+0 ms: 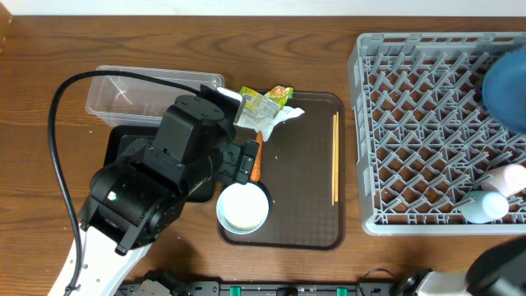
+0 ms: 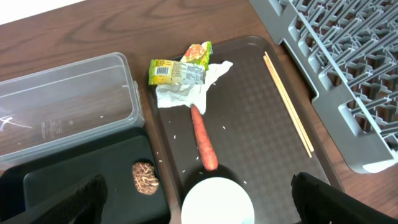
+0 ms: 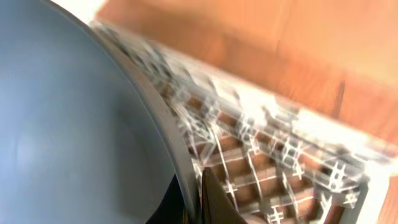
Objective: Sort waste into correct bins and load items into the dishwasher rack
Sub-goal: 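Release blue plate upright in rack and lift right gripper away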
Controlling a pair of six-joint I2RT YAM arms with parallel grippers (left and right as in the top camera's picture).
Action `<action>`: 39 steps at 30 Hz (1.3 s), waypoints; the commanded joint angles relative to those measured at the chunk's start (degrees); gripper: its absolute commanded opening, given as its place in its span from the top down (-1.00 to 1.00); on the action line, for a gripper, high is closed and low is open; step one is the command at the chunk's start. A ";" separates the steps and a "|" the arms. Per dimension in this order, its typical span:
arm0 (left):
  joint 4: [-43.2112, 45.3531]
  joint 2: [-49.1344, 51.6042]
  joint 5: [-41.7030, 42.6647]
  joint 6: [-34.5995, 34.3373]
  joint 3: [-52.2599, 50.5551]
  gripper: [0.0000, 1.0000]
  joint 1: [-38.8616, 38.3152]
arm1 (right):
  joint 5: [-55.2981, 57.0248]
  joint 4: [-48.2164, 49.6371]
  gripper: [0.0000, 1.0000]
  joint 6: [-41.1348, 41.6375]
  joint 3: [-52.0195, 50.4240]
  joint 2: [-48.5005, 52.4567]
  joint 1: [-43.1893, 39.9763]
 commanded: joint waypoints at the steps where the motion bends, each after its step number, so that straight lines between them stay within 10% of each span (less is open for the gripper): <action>1: 0.22 0.00 -0.44 0.33 0.66 -0.90 0.20 | 9.05 3.69 0.97 -11.08 0.59 -6.29 6.19; 10: 1.05 0.02 -0.44 0.33 0.66 -0.90 0.20 | 36.06 16.96 0.98 -43.21 0.57 -6.47 25.24; 18: 1.03 0.00 -0.44 0.33 0.66 -0.90 0.20 | 55.08 27.89 0.97 -55.98 0.57 2.60 26.80; 39: 1.09 0.02 -0.44 0.33 0.66 -0.90 0.20 | 47.56 37.97 0.98 -80.39 0.57 11.50 29.86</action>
